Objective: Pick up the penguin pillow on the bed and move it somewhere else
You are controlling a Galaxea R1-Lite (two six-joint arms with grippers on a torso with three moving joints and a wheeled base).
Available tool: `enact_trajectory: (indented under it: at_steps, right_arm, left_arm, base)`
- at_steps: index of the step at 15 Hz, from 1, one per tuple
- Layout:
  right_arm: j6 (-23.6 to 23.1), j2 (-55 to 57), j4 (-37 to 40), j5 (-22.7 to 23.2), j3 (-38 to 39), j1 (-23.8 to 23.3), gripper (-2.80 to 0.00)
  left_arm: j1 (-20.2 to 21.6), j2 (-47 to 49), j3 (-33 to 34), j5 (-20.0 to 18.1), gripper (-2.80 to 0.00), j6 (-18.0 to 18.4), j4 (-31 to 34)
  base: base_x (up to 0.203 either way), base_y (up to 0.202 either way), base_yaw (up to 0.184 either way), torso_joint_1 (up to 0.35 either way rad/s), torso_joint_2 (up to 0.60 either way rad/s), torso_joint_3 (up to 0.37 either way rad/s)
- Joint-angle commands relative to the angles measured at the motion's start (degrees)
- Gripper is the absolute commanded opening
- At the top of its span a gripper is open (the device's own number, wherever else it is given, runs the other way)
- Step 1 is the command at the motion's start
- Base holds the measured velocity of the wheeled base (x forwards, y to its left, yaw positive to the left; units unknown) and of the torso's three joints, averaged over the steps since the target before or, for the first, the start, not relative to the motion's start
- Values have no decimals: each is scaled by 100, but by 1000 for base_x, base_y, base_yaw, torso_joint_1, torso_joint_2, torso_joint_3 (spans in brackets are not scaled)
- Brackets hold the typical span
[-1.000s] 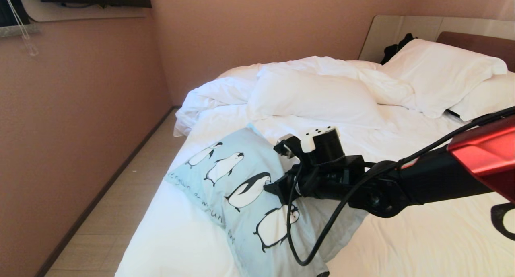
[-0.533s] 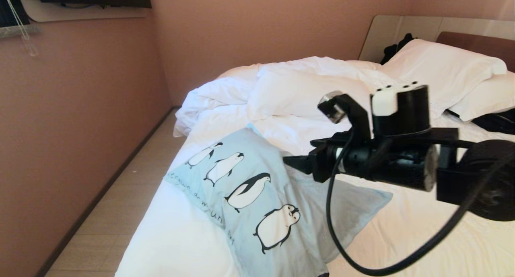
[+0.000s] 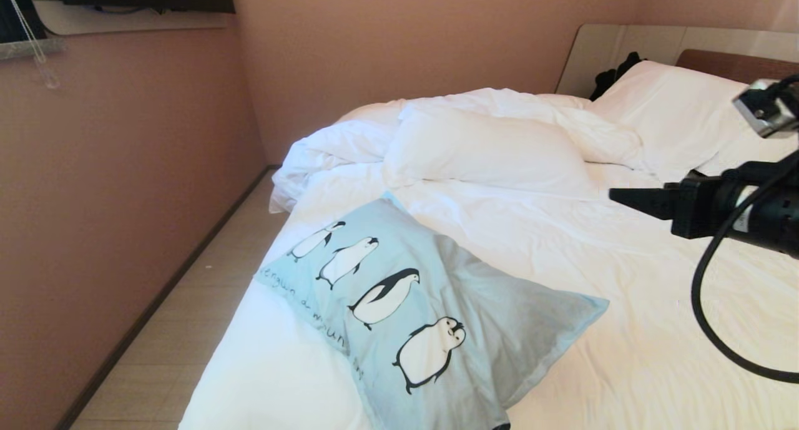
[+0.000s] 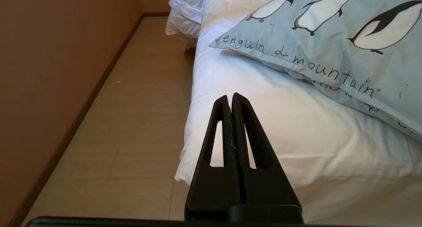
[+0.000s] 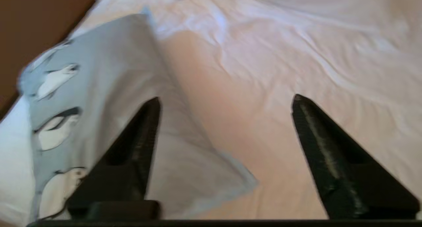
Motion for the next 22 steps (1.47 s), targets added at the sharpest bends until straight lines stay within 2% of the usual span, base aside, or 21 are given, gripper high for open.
enact_trajectory:
  at_steps: [1,4,6,8,16,22]
  right_arm:
    - [486,-417,90,57,362,-657,-280]
    - [1188,-802,134,40,791,-1018,-280]
    - [1340,-1071,240,10,1135,-1074,-280]
    - [1368,-1348,260,-75,1382,-1095,-280]
    - [1346,-3325,276,-1283,2396,-1166,-280]
    - [1176,-4755,780,-2009,2535,-1166,-280]
  left_arm:
    - [-1,-2,0,2,-280,-1,-9]
    - [-1,-2,0,2,-280,-1,0]
    - [-1,5,0,2,-280,-1,0]
    - [-1,-2,0,2,-280,-1,0]
    - [-1,-2,0,2,-280,-1,0]
    - [-1,-2,0,2,-280,-1,-7]
  base:
    - [0,0,0,0,0,0]
    - [0,0,0,0,0,0]
    - [0,0,0,0,0,0]
    - [0,0,0,0,0,0]
    - [0,0,0,0,0,0]
    - [0,0,0,0,0,0]
